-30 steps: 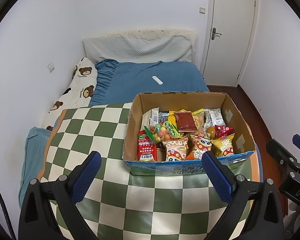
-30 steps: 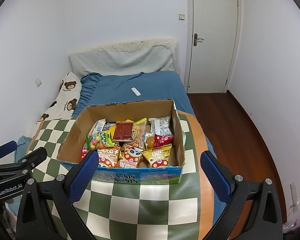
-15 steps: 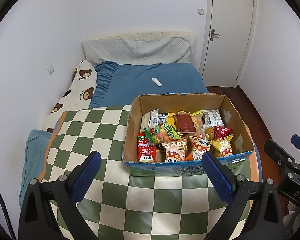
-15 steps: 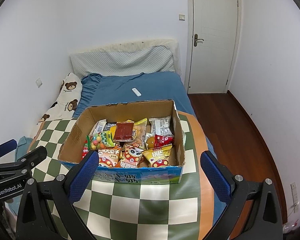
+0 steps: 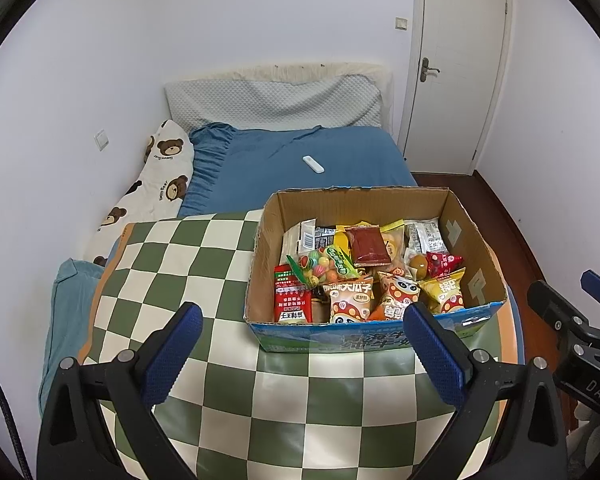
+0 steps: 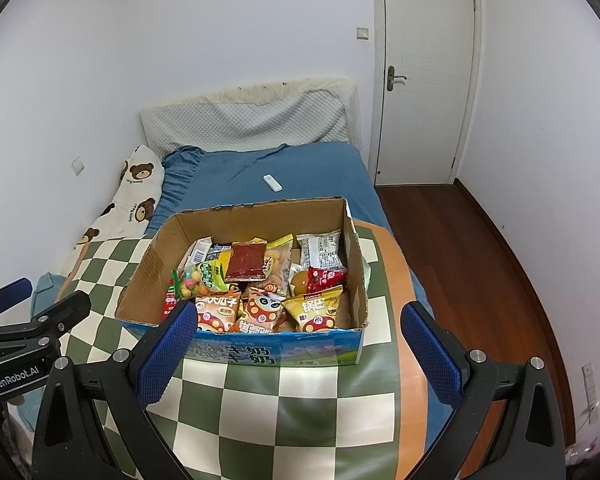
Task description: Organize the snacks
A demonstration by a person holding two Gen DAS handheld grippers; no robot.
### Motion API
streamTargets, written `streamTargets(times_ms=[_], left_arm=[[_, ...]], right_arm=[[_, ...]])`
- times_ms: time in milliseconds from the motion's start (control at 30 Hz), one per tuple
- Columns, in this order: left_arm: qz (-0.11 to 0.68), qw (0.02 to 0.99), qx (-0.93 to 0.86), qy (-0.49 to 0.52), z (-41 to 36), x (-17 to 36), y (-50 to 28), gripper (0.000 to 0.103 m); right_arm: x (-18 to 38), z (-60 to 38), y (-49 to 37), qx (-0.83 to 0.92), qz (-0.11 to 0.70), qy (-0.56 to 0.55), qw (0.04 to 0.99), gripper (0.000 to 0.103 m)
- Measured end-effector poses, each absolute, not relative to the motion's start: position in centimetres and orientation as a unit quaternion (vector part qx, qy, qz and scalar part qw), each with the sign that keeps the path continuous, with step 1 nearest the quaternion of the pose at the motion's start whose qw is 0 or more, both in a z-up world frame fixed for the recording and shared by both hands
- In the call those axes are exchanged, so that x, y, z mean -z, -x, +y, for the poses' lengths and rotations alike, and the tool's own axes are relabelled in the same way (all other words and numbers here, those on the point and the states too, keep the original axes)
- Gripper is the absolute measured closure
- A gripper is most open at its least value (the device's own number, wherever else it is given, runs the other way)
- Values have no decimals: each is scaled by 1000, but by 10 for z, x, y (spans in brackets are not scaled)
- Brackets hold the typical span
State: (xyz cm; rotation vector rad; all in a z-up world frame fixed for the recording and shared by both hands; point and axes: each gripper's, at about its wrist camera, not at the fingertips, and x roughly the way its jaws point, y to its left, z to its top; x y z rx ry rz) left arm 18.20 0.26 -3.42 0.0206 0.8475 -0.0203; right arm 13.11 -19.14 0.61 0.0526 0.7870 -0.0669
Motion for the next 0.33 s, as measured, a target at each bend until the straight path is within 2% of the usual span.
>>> streamTargets(times_ms=[333], left_arm=[[408, 913, 11, -12, 2, 36, -181, 0]], right_arm=[[-6, -191, -129, 35, 382, -28, 923, 0]])
